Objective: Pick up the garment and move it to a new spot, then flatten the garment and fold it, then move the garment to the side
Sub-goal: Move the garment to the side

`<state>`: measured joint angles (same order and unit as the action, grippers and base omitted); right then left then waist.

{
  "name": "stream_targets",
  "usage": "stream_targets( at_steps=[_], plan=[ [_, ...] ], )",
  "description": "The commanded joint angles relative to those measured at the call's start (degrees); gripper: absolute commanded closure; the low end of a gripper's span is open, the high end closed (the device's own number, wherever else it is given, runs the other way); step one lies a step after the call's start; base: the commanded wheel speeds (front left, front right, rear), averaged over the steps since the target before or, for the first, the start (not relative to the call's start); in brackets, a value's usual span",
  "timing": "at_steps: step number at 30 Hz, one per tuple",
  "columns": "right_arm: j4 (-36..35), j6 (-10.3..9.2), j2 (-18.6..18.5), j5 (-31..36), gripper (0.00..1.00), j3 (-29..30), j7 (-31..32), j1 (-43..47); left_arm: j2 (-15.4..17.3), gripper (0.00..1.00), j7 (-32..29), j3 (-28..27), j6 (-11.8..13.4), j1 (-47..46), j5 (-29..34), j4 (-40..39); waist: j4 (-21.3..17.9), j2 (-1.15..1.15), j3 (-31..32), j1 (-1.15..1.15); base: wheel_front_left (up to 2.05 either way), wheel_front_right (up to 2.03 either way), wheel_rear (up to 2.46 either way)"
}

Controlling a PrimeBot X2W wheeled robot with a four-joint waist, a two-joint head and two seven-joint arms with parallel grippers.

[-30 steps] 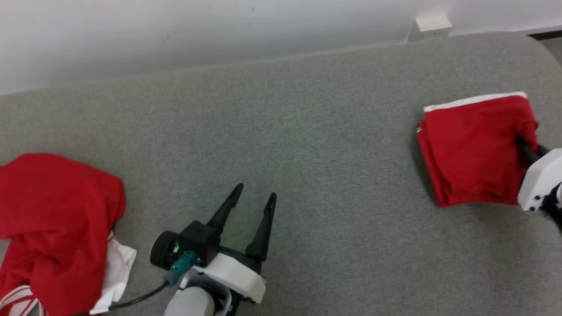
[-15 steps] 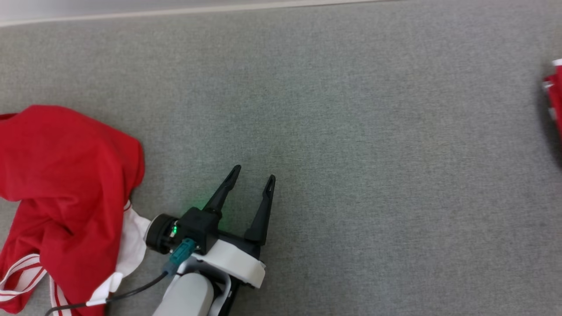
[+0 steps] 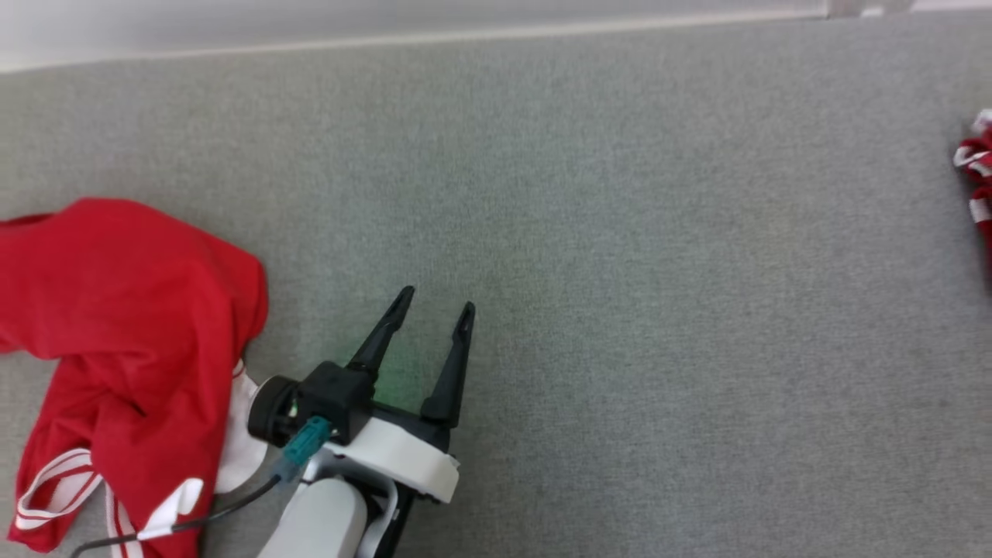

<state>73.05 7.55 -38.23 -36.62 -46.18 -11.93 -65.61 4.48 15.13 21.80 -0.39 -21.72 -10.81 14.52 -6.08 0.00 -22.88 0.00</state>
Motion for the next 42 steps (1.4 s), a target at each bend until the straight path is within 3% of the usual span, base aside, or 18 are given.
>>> stream_targets(
  at_steps=[1,9,18,30,34,42],
  plan=[
    [-0.66,-0.12,1.39,-0.18,0.0,0.24,-1.53,0.01,0.18,0.0,0.0,-0.87,0.06,1.52,-0.72,-0.11,-0.57,0.0,3.76,0.0,0.0,0.0,0.0],
    [-12.74,-0.12,4.59,-2.67,0.0,3.7,-3.24,4.15,0.86,0.0,0.0,-5.32,-0.46,5.76,-2.66,-1.33,-1.12,0.0,14.51,0.0,0.0,0.0,0.0],
    [-31.06,-0.12,6.15,-2.19,0.0,14.6,-3.16,21.0,0.98,0.0,0.0,-11.14,-0.53,10.89,-3.65,-2.63,-0.46,0.0,22.17,0.0,0.0,0.0,0.0],
    [-52.26,-0.12,17.61,7.88,0.0,31.67,-3.18,49.19,-0.26,0.0,0.0,-16.35,-1.04,17.61,-3.57,-3.32,-0.81,0.0,24.36,0.0,0.0,0.0,0.0],
    [-58.86,-0.12,21.39,10.6,0.0,34.16,-3.18,56.68,-0.84,0.0,0.0,-16.97,-1.53,19.38,-3.24,-3.52,-0.41,0.0,24.77,0.0,0.0,0.0,0.0],
    [-64.32,-0.12,27.53,13.9,0.0,36.46,-3.17,64.39,-1.27,0.0,0.0,-18.0,-1.99,21.34,-1.91,-4.04,0.03,0.0,24.76,0.0,0.0,0.0,0.0]
  ],
)
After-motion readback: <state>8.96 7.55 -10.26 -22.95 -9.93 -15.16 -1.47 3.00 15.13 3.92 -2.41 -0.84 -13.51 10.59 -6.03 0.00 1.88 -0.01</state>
